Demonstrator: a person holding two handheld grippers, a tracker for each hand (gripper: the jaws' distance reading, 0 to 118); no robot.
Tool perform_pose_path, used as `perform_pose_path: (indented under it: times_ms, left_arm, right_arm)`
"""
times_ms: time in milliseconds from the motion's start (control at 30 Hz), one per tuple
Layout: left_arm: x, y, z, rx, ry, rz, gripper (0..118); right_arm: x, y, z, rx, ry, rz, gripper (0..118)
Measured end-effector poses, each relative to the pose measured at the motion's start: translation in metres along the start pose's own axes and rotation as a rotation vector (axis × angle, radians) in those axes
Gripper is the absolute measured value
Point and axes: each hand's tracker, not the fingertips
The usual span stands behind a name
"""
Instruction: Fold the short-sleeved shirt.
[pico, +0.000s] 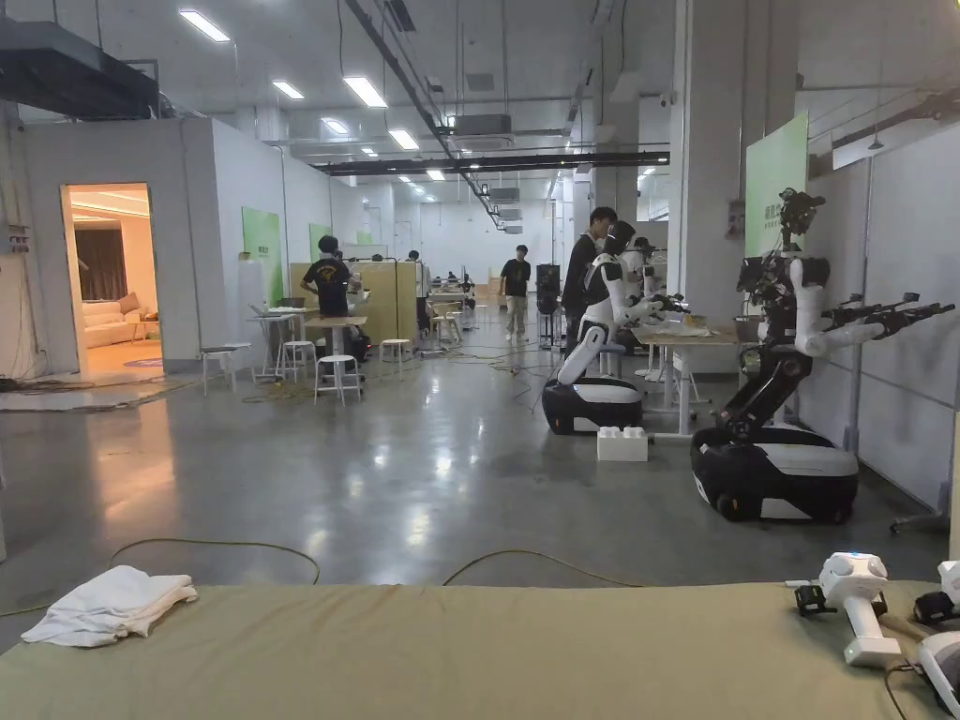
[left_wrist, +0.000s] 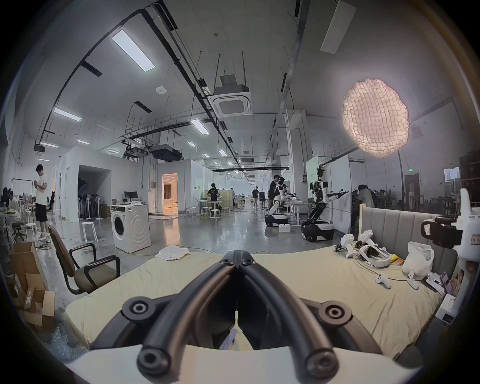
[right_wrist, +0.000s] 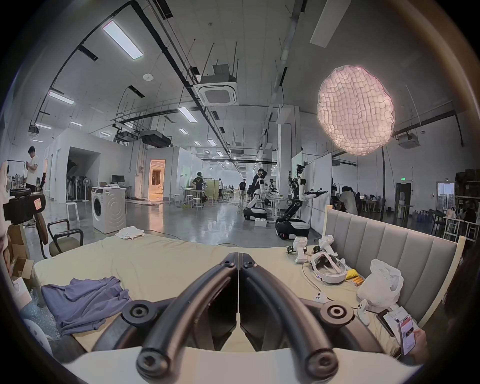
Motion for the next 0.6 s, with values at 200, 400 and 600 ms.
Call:
perform_pose_path:
  times_ms: [200,400,600]
  left_arm:
    - [0.000,-0.003,-0.008,-0.008,-0.017,0.018,0]
    - [0.005,0.000,-0.012,-0.006,-0.025,-0.007,0]
    - [0.006,0.000,-0.015,-0.009,-0.046,-0.011,0]
  right_arm:
    - [0.003,-0.002,-0.004,-0.014,-0.003,-0.005,1]
    - [0.004,-0.002,-0.006,-0.018,-0.013,0.001,1]
    - [0.007,-0.002,-0.009,-0.017,-0.008,-0.006,1]
